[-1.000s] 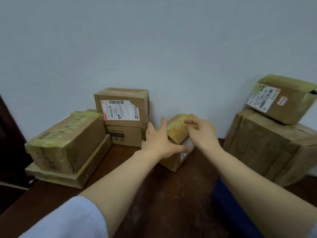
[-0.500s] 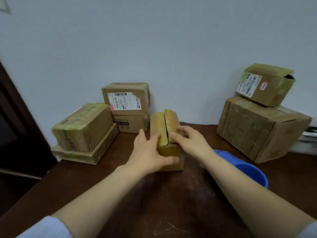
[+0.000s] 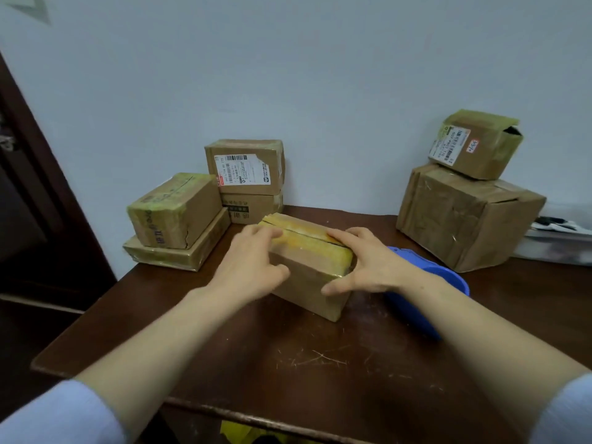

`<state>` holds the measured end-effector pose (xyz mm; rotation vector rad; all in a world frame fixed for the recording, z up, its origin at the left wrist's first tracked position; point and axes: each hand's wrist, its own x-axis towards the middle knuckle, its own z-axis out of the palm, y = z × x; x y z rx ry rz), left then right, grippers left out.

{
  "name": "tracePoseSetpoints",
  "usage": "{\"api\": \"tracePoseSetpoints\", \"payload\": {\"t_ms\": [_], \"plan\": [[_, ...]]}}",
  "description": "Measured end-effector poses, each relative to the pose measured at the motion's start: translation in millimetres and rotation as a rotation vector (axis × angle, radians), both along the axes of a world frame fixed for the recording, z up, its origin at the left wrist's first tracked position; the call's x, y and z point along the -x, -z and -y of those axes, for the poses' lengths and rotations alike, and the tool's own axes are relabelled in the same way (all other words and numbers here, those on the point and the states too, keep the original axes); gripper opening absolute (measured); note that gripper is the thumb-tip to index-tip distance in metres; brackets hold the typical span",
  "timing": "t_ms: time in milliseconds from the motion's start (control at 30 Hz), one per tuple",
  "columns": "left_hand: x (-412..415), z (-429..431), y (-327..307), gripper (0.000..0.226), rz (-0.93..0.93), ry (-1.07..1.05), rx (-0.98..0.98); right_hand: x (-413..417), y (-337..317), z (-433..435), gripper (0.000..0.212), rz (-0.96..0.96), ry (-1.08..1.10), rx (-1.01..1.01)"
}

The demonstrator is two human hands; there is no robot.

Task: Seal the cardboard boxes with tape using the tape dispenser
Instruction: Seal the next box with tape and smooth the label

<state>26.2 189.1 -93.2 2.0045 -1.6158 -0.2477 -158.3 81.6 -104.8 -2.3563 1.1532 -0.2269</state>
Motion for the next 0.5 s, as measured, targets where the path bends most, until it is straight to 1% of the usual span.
{"api": "tracePoseSetpoints", "payload": {"t_ms": [67, 133, 200, 300, 333, 367, 400, 433, 467, 500], "plan": [[-6.6, 7.7, 0.2, 0.081, 0.073, 0.065, -0.072, 2.3, 2.4, 0.3, 0.099, 0.048, 0.007, 0.052], [-5.4, 9.5, 1.3, 0.096, 0.23, 0.179, -0.117, 12.7, -0.6, 0.4, 0.096, 0.051, -0.027, 0.016], [0.5, 7.6, 3.9, 0.104, 0.386, 0.276, -0.152, 28.5, -5.3, -1.2, 0.096, 0.026, -0.09, -0.025], [11.0, 4.7, 10.3, 0.102, 0.483, 0.383, -0.179, 49.4, -7.0, -8.7, 0.103, 0.02, -0.15, -0.096], [14.6, 3.9, 11.8, 0.101, 0.496, 0.401, -0.183, 54.5, -6.5, -11.7, 0.104, 0.046, -0.144, -0.132], [17.7, 3.6, 12.9, 0.099, 0.508, 0.405, -0.178, 59.0, -5.3, -13.1, 0.1, 0.11, -0.113, -0.169], [20.6, 3.5, 13.3, 0.098, 0.514, 0.399, -0.168, 63.3, -5.0, -14.3, 0.087, 0.227, -0.057, -0.198], [23.6, 3.7, 12.6, 0.098, 0.51, 0.393, -0.157, 67.7, -4.7, -13.2, 0.067, 0.368, 0.031, -0.202], [26.3, 4.0, 11.7, 0.098, 0.508, 0.398, -0.146, 72.9, -2.6, -10.0, 0.046, 0.48, 0.144, -0.145], [28.4, 4.4, 10.7, 0.097, 0.518, 0.413, -0.138, 79.3, 1.9, -5.7, 0.031, 0.505, 0.279, -0.029]]}}
